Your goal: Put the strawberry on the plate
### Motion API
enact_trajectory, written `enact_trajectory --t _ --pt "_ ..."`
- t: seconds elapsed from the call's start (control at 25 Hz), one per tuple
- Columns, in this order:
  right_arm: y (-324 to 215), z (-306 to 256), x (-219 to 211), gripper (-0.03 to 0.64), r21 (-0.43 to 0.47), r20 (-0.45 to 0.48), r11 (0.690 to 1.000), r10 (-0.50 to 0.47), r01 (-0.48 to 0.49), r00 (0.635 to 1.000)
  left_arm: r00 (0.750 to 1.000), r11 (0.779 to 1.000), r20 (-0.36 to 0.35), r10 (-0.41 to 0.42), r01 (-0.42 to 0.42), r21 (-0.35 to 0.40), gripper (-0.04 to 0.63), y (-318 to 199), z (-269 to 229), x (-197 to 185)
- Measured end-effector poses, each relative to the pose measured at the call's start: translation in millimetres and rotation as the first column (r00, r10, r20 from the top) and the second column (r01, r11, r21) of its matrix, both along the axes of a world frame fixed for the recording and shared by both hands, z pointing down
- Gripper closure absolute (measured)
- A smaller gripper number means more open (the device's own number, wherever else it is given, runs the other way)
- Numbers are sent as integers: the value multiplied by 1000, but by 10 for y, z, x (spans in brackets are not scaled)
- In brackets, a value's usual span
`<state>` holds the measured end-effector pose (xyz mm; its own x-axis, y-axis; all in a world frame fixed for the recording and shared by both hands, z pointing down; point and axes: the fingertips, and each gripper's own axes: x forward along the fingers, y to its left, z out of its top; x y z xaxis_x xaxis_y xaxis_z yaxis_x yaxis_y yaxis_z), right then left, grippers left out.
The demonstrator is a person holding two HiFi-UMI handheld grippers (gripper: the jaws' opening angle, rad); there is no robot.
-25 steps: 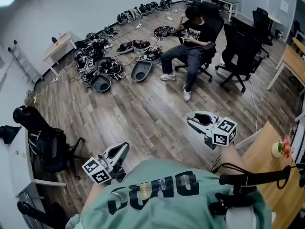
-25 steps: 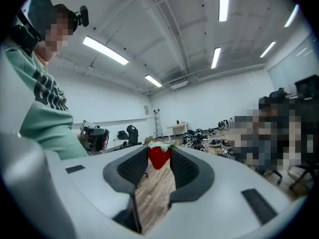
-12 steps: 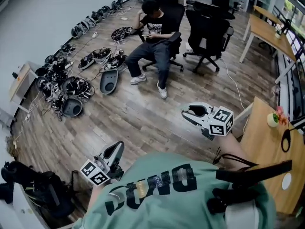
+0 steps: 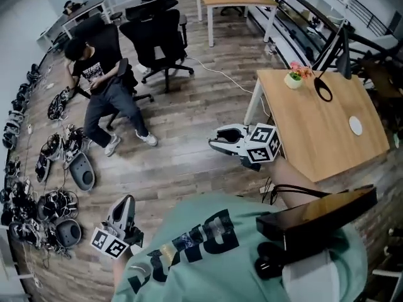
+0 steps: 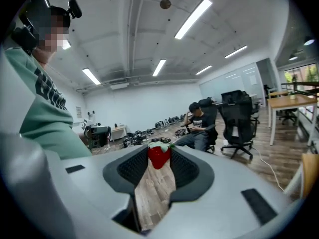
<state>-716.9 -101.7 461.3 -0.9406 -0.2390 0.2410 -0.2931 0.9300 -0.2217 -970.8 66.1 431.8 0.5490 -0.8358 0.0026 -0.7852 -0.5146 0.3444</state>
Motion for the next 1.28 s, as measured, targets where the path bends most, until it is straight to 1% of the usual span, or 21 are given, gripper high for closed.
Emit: enact_trajectory --t 0.08,0.16,0.24,0.32,0.4,0.52,0.68,0.8,0.88,0.96,1.08,1.2,1.28 --pt "-53 74 292 476 -13 -14 996 83 -83 996 996 997 -15 83 -83 6 591 -286 17 177" --pt "-143 124 611 476 -27 -13 987 158 -159 987 987 987 -29 158 -158 5 591 -566 27 438" --pt "-242 171 928 476 -37 -6 976 214 -215 977 972 973 -32 231 -231 -4 591 -820 35 757" --pt "-377 219 1229 476 -43 9 967 253 -253 967 956 956 -11 292 -292 -12 591 -1071 26 1079" --pt "-595 257 1543 476 -46 29 958 285 -283 958 945 945 17 328 -328 -14 591 -1363 -15 1400" --pt "-1015 274 2017 476 -56 60 945 325 -322 944 933 933 28 359 -359 -8 591 -1802 -155 1918" --pt "-1517 250 2575 476 -43 85 935 355 -352 931 897 902 95 432 -433 -11 591 -2385 -252 2594" --pt "-1779 303 3028 476 -48 85 917 398 -395 914 875 878 76 478 -479 -14 591 -2785 -280 3054" --pt "-1899 347 3342 476 -62 88 897 441 -437 893 849 851 59 525 -524 -28 591 -3015 -250 3376" --pt "-1978 412 3606 476 -80 88 873 486 -481 869 818 819 47 574 -572 -51 591 -3208 -182 3648" --pt "-2071 515 3880 476 -100 80 835 548 -541 832 775 774 29 631 -628 -74 591 -3522 -78 3894" --pt "-2178 623 4064 476 -112 47 776 628 -620 777 721 719 -2 693 -692 -72 591 -3940 41 4018" --pt "-2260 643 4093 476 -110 25 731 679 -673 734 675 673 -24 737 -737 -64 591 -4238 100 4046"
